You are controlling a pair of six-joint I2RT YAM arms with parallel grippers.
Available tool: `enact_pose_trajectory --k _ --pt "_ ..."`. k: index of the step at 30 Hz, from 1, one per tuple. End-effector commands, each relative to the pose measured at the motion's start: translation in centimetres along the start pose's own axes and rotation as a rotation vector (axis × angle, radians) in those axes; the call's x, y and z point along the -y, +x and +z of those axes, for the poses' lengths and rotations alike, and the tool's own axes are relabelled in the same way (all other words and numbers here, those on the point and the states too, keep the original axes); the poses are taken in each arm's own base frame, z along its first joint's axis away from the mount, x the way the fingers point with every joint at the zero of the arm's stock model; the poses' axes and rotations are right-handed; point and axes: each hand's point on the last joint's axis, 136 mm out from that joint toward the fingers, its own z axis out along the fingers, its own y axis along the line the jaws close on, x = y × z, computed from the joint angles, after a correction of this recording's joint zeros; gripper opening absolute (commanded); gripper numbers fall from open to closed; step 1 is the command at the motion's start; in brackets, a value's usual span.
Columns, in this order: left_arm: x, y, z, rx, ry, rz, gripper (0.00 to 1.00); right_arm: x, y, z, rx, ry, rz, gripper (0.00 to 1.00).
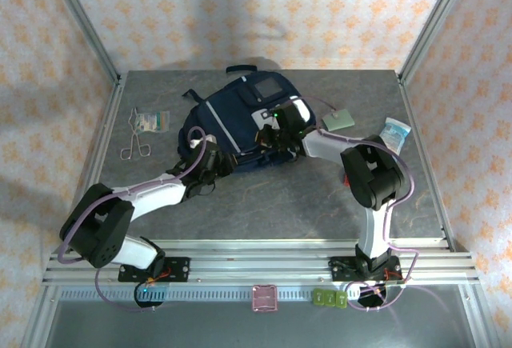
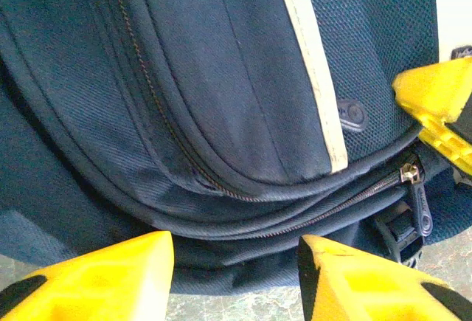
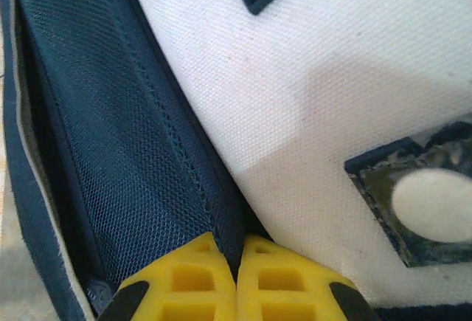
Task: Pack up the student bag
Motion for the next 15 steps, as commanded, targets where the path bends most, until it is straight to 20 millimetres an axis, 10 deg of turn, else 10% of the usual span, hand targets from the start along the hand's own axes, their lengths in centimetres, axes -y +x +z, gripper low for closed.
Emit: enact_pose_trajectory --k 1,15 --pt "2.3 -2.4 -1.0 0.094 0.058 0.032 0.49 -3.2 -1.5 -1.1 0.027 -0.091 -0.017 0.00" --pt "5.5 -6.0 -3.5 0.254 0.076 0.086 0.61 -12.1 -6.2 -10.4 0.241 -0.386 0.056 0.00"
